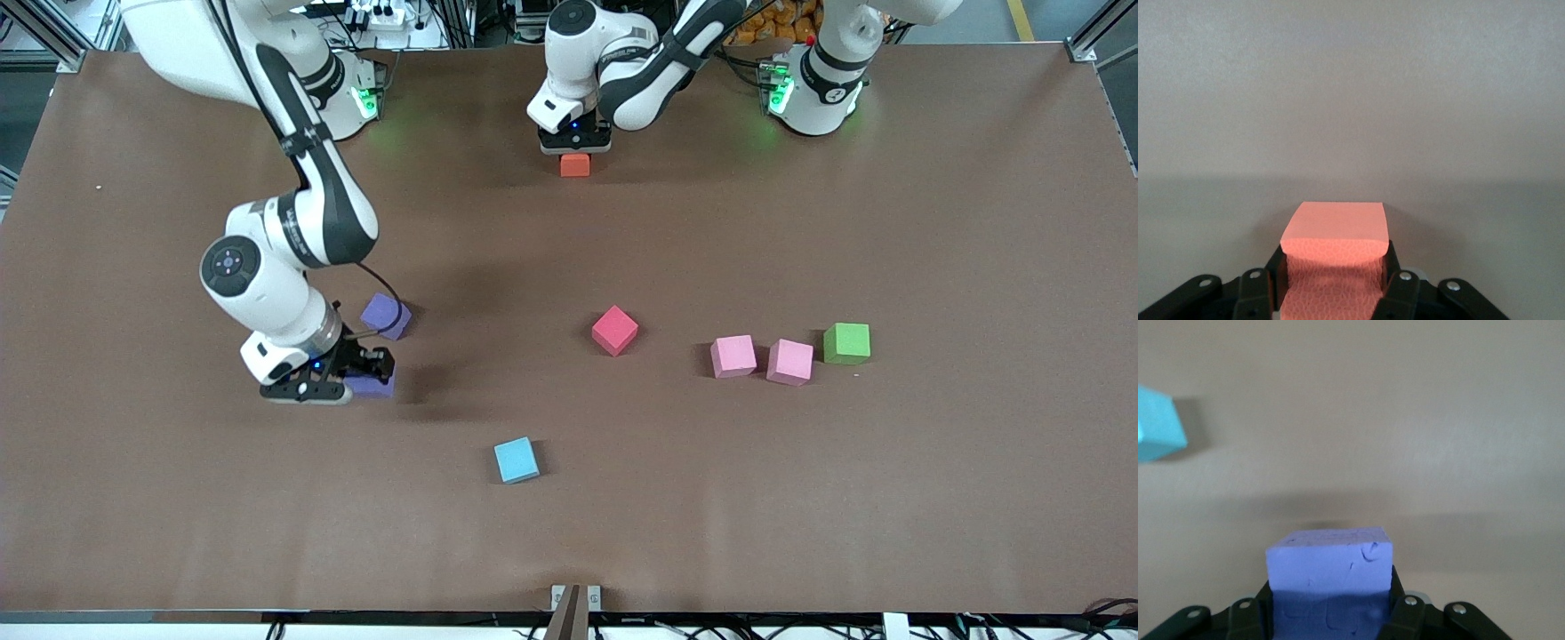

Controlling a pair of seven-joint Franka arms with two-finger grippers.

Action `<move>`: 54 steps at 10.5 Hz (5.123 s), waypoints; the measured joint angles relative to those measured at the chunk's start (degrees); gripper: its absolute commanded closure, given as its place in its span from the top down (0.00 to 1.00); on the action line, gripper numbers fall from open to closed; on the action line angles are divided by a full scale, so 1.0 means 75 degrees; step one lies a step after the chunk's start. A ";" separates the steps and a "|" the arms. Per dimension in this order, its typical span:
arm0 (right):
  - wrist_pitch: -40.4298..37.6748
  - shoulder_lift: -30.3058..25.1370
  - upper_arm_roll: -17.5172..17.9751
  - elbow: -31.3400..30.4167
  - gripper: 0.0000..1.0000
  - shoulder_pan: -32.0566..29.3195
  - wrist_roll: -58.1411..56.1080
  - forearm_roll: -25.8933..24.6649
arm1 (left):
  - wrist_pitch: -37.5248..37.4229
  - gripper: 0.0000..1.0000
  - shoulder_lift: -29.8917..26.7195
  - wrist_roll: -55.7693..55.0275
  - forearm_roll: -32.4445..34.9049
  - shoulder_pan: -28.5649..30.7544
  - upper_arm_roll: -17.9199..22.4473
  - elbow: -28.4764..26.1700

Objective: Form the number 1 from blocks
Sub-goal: 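Place the orange cube with the left gripper while the right gripper carries purple, then place purple beside orange with the right gripper while the left gripper grasps red, then carry the red cube with the left gripper while the right gripper reaches purple, then place red beside purple with the left gripper while the right gripper grasps purple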

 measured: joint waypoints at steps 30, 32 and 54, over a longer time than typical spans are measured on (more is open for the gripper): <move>0.0368 0.0560 0.0299 -0.0630 0.50 0.5845 0.5344 -0.0234 | -0.1743 1.00 0.1490 0.2504 -0.3223 -0.0247 0.4786 0.4175; 0.0627 0.0807 0.0310 -0.0628 0.52 0.6002 0.5628 -0.0424 | -0.1745 1.00 0.1660 0.2504 -0.3364 -0.0255 0.4790 0.4172; 0.0094 -0.1690 0.1411 -0.2345 1.00 -0.1284 0.4887 -0.1256 | -0.1715 0.00 0.2148 0.3071 -0.3882 -0.0936 0.4990 0.4646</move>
